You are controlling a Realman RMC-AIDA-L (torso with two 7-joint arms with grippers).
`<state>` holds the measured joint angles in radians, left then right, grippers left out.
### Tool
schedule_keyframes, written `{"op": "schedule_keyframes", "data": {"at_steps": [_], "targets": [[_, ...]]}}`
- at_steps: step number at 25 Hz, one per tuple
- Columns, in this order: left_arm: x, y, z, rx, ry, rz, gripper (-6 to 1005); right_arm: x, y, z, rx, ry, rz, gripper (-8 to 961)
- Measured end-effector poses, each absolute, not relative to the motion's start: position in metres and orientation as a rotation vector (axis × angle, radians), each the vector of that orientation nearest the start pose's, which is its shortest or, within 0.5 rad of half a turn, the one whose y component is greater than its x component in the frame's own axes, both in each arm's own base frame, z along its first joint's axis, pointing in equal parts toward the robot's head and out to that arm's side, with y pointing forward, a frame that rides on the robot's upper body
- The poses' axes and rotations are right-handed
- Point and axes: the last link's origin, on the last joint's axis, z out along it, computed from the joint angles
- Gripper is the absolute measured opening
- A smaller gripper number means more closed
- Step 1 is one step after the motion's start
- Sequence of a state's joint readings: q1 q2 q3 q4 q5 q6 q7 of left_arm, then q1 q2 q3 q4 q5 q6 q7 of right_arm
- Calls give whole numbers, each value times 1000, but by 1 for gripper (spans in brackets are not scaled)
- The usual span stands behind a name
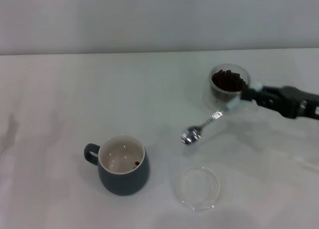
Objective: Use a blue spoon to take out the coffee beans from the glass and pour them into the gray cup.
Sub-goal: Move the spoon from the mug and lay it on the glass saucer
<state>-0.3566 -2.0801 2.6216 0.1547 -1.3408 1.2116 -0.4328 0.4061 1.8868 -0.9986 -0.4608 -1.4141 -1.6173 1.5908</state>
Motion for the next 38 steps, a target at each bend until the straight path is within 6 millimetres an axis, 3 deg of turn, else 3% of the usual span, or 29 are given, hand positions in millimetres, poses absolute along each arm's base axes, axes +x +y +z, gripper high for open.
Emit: {"op": "schedule_keyframes", "data": {"at_steps": [6,12,38], "targets": [[-363,300,-3,-1332,-879,-883,875,319,291,40,-2487,1221,972,217],[-359,307,-4,-1346,-872,-885,876,332,285,25,-2464,1314,877,219],[-358,309,-6,-1347,-887,-880,876,333,277,-17,-2398,1500,826,229]]}}
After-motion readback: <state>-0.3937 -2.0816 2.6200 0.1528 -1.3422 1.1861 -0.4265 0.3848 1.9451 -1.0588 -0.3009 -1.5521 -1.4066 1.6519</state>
